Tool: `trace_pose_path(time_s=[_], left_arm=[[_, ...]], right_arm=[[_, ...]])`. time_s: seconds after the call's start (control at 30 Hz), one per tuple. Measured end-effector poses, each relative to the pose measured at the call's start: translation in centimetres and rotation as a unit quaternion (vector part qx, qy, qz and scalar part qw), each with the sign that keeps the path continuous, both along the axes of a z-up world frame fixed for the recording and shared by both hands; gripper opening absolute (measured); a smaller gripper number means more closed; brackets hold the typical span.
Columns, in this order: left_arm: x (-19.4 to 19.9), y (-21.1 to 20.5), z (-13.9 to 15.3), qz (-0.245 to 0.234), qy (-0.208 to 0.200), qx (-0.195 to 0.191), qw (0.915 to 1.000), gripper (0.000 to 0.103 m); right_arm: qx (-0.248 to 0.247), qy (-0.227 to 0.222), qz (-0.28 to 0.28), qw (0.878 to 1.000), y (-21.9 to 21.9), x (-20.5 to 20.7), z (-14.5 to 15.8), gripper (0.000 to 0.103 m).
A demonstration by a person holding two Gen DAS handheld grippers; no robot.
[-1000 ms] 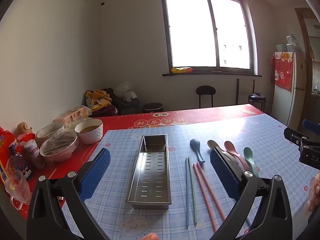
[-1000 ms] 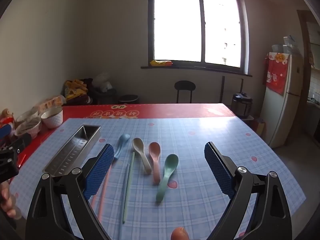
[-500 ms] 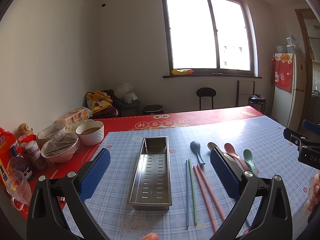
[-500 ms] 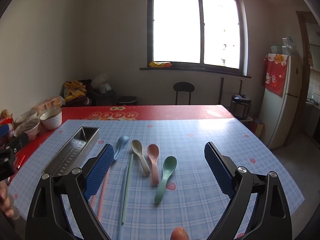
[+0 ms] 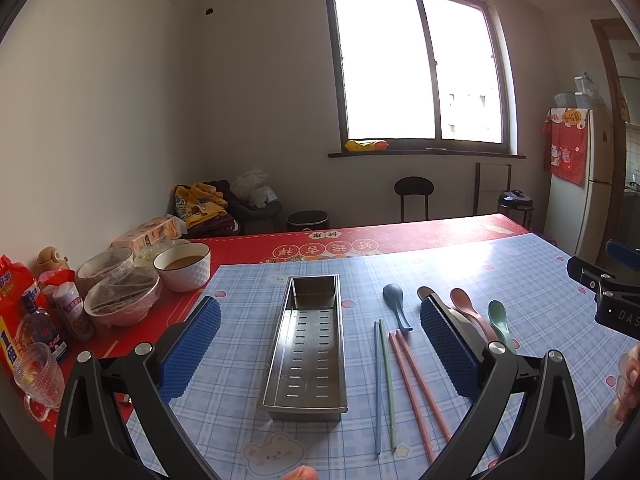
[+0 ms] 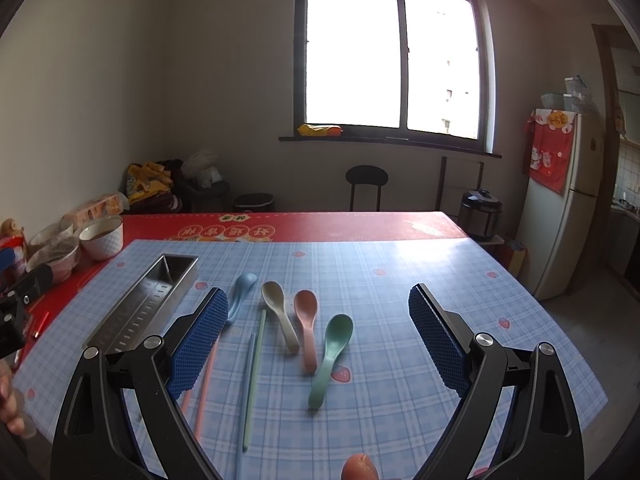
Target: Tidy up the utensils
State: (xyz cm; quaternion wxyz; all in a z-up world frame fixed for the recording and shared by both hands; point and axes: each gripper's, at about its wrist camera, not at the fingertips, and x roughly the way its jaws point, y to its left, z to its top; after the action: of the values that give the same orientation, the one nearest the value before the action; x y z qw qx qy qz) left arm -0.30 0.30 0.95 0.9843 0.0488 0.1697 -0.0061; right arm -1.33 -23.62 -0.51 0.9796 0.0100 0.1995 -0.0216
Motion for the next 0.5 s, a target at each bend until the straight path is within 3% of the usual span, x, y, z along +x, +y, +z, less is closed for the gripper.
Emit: trace_pose_path(time_s=[0.5], left_arm=[[-0.04, -0.12, -0.15, 0.0, 0.003, 0.0, 1.0, 0.098]], right_arm=[[0.001, 0.002, -0.003, 1.0, -0.26, 0.16, -0.31, 0.089]])
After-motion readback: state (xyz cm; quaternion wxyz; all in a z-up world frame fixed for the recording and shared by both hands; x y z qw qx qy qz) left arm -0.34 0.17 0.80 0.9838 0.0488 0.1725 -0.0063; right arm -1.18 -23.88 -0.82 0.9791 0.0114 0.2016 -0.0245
